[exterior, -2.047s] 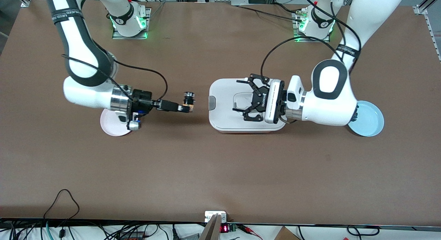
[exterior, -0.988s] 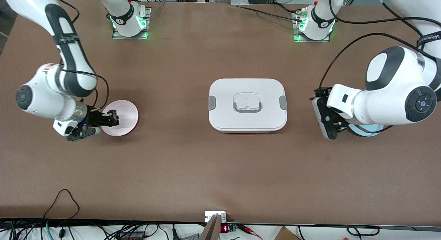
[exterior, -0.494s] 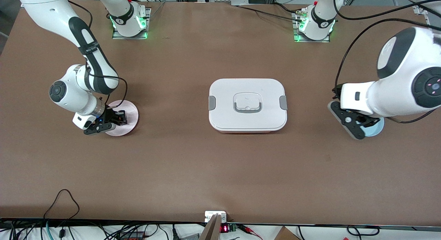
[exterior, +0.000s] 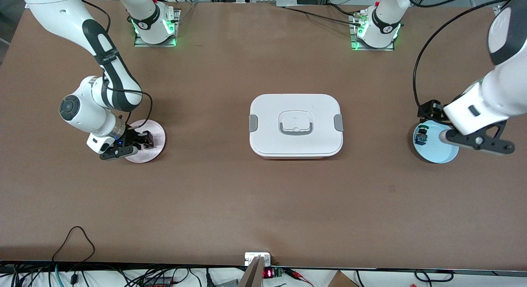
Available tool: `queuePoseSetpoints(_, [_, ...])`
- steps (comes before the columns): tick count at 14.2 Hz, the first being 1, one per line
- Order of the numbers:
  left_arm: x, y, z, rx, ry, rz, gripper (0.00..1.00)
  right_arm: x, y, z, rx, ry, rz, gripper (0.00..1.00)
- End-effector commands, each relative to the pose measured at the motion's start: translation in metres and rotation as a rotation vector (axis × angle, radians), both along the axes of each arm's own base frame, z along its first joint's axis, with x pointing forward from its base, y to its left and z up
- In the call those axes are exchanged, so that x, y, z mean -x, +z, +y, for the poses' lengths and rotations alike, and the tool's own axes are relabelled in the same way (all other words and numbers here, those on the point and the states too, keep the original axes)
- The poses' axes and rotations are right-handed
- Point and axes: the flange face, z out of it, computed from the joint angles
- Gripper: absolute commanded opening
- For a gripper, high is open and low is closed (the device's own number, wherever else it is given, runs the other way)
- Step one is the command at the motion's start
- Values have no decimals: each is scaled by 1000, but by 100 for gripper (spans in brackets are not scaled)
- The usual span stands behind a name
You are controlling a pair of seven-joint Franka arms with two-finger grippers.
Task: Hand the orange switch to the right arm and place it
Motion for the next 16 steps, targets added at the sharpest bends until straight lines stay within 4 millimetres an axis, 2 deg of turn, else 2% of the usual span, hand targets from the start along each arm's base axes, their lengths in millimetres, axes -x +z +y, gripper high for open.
queuePoseSetpoints(1, [40, 9, 15, 46, 54, -65, 100, -16, 36, 4, -18, -3, 37, 100])
queuePoseSetpoints(4, [47, -8, 27, 27, -16, -118, 100, -32, 91, 5, 40, -7, 73, 100])
queuePoseSetpoints(5, [48, -7, 31, 29, -6, -118, 100, -32, 115, 5, 63, -20, 81, 100])
queuePoseSetpoints(8, [56, -1, 27, 34, -11, -127, 100, -32, 192, 8, 70, -19, 91, 100])
queuePoseSetpoints(10, [56, -2, 28, 33, -11, -120, 100, -24, 246, 7, 83, -4, 44, 100])
queuePoseSetpoints(11, [56, 1, 24, 33, -17, -125, 100, -13, 276, 9, 90, 7, 13, 100])
queuePoseSetpoints(13, [53, 2, 23, 31, -18, -119, 100, 13, 321, 12, 95, 13, 20, 100])
queuePoseSetpoints(14, [54, 1, 25, 30, -15, -113, 100, 22, 338, 11, 97, 24, -1, 100])
queuePoseSetpoints(16, [54, 1, 28, 30, -10, -107, 100, 25, 362, 6, 99, 18, -4, 100])
